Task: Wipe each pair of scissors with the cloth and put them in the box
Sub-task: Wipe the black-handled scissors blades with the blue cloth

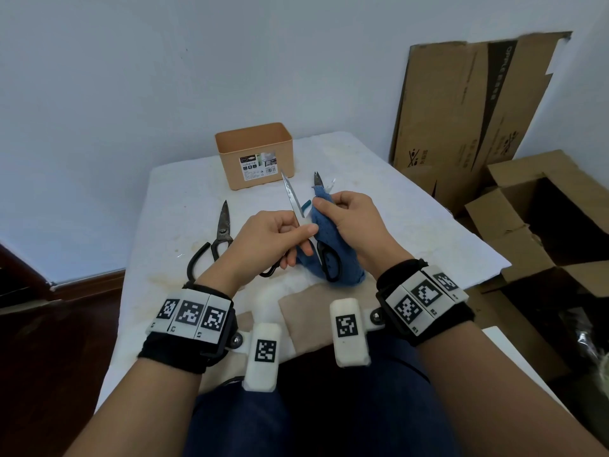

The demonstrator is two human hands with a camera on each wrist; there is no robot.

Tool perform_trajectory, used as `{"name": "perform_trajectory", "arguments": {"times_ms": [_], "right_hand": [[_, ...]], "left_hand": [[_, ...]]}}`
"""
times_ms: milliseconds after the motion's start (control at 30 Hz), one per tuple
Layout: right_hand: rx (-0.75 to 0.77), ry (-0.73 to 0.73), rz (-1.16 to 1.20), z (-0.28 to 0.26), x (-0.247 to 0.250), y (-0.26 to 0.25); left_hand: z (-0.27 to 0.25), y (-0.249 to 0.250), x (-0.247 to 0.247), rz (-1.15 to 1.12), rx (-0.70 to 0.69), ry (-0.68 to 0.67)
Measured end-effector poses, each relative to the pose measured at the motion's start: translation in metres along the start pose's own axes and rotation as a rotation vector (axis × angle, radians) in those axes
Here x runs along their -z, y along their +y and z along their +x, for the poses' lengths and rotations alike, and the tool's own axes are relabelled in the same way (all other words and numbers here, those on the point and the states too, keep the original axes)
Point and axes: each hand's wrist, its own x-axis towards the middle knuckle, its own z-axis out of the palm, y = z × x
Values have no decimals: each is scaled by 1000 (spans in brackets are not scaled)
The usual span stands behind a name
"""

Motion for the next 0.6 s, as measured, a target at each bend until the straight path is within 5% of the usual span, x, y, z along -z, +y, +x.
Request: {"name": "perform_trajectory", "arguments": {"times_ms": [600], "right_hand": [[-48, -14, -10, -2, 3, -2]], "left_hand": [[-5, 10, 1, 68, 7, 17]]}}
